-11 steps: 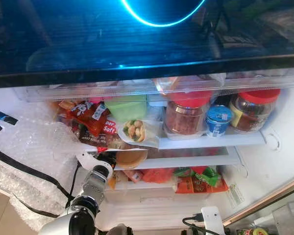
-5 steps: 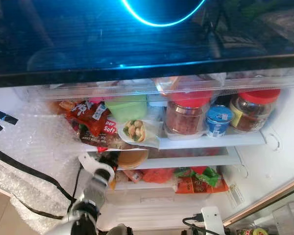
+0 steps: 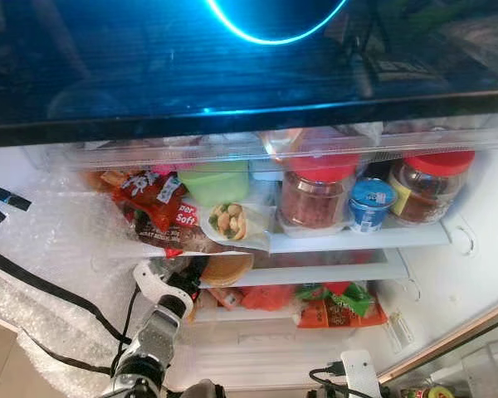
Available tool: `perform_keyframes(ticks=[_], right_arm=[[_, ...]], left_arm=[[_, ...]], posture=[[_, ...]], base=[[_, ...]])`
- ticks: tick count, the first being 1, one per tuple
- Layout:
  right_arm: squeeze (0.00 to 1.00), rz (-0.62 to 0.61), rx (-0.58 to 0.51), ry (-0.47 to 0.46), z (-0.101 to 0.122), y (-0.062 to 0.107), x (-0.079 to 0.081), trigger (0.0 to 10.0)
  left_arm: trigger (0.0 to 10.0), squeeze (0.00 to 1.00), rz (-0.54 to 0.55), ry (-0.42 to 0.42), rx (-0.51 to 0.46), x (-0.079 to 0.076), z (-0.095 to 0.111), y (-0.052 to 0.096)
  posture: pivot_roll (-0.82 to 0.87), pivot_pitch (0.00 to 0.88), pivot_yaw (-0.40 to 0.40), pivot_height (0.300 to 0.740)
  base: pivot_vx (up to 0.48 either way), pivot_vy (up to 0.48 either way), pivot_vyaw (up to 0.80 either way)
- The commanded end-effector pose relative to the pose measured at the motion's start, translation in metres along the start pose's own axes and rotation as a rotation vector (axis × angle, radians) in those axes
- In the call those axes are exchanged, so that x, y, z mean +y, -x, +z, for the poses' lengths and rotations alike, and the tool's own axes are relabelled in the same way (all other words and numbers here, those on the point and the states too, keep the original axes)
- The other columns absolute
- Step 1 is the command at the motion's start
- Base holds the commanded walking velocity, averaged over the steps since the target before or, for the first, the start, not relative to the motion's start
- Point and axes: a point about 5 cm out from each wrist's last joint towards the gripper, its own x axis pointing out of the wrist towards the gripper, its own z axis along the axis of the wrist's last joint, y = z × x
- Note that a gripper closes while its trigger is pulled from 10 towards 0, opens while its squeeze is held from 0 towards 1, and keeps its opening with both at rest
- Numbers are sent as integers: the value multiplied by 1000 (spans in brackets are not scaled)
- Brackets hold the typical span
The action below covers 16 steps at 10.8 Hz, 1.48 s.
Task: Restocking fridge
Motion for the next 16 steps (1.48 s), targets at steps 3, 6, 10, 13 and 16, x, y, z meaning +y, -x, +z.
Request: perform_keyframes(ticks=[3,6,10,13,16], right_arm=[[0,7,81,-5,-21,4,2,10000],[0,10,82,-1,-21,4,4,10000],[0,9,81,-2,-20,4,4,10000],[0,10,78,3,-19,4,4,10000],[0,12,75,6,-18,3,5,10000]], left_arm=[[10000,0,-12,-2,18,6,1,10],[10000,0,-49,-26,43,3,0,18],[10000,0,-52,-25,54,1,1,27],[10000,0,-50,-6,76,0,-1,35],[10000,0,-52,42,95,1,-4,35]], posture=[[-2,51,62,670],[0,50,61,670],[-2,48,64,670],[1,39,64,670],[-1,39,64,670]], base=[[0,0,0],[0,0,0],[0,0,0],[0,0,0],[0,0,0]])
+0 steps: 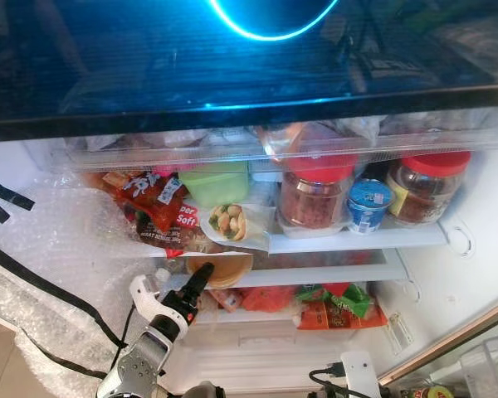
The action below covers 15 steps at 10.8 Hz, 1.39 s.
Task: Restocking fridge
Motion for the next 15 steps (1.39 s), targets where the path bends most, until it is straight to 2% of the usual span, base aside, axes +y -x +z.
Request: perform_keyframes(ticks=[1,6,12,15], right_arm=[[0,12,71,2,-18,3,4,10000],[0,14,63,6,-16,3,5,10000],[0,14,60,7,-15,3,6,10000],[0,14,63,8,-16,3,5,10000]], left_arm=[[10000,0,12,27,-5,2,1,0],[10000,0,-18,70,16,-2,2,-14],[10000,0,-11,135,22,-7,1,-39],[10000,0,-30,95,38,-3,0,-34]], posture=[[-1,39,64,670],[-4,48,60,670],[-10,53,61,670],[-4,56,60,670]], base=[[0,0,0],[0,0,0],[0,0,0],[0,0,0]])
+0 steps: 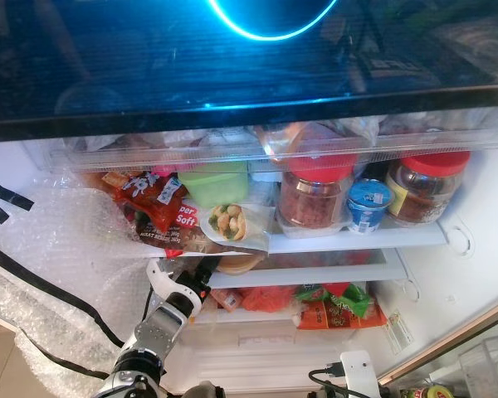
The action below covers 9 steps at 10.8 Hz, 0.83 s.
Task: Restocking fridge
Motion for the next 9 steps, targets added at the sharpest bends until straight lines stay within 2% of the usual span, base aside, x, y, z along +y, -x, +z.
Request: perform_keyframes(ticks=[1,2,5,8,9], right_arm=[[0,16,69,3,-18,4,5,10000],[0,18,71,5,-19,4,5,10000],[0,21,71,8,-18,3,7,10000],[0,19,76,12,-18,3,5,10000],[0,21,75,12,-18,3,5,10000]], left_arm=[[10000,0,6,-34,8,5,1,6],[10000,0,7,-82,5,6,3,10],[10000,0,-56,-124,10,4,0,19],[10000,0,-76,-310,75,-2,-8,29],[10000,0,-70,-430,89,-4,-5,34]], posture=[[1,57,60,670],[5,56,58,670],[7,55,54,670],[9,53,55,670],[8,53,57,670]], base=[[0,0,0],[0,0,0],[0,0,0],[0,0,0],[0,0,0]])
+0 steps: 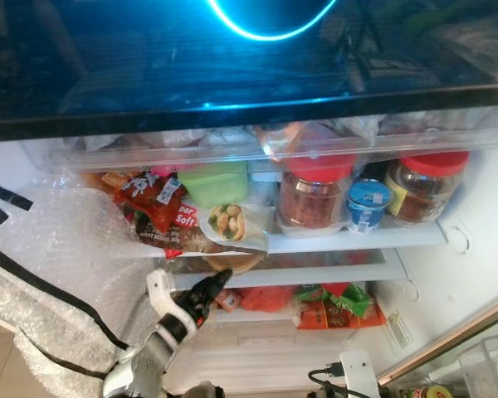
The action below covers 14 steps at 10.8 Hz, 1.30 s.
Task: Restocking fridge
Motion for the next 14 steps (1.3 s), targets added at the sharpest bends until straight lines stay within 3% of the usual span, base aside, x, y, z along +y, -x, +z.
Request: perform_keyframes(ticks=[1,2,3,4,5,7,8,14], right_arm=[[0,19,71,7,-18,3,7,10000],[0,24,65,8,-17,3,12,10000],[0,30,59,10,-15,3,18,10000],[0,39,53,13,-12,3,27,10000],[0,39,50,16,-12,3,26,10000],[0,37,48,16,-12,3,22,10000],[0,35,48,19,-13,3,18,10000],[0,34,64,20,-19,4,15,10000]], left_arm=[[10000,0,5,-105,7,-2,6,5],[10000,0,42,-241,13,-3,13,12],[10000,0,65,-435,58,-3,13,18],[10000,0,95,-517,40,-4,18,24],[10000,0,147,-685,39,-5,21,30],[10000,0,252,-859,41,2,25,33],[10000,0,259,-904,65,4,18,33],[10000,0,300,-893,8,4,16,27]], posture=[[13,49,60,670],[15,46,60,670],[16,44,61,670],[19,38,61,670],[22,32,62,670],[23,18,61,670],[26,13,60,670],[26,16,61,670]], base=[[0,0,0],[0,0,0],[0,0,0],[0,0,0],[0,0,0],[0,0,0],[0,0,0],[-92,0,0]])
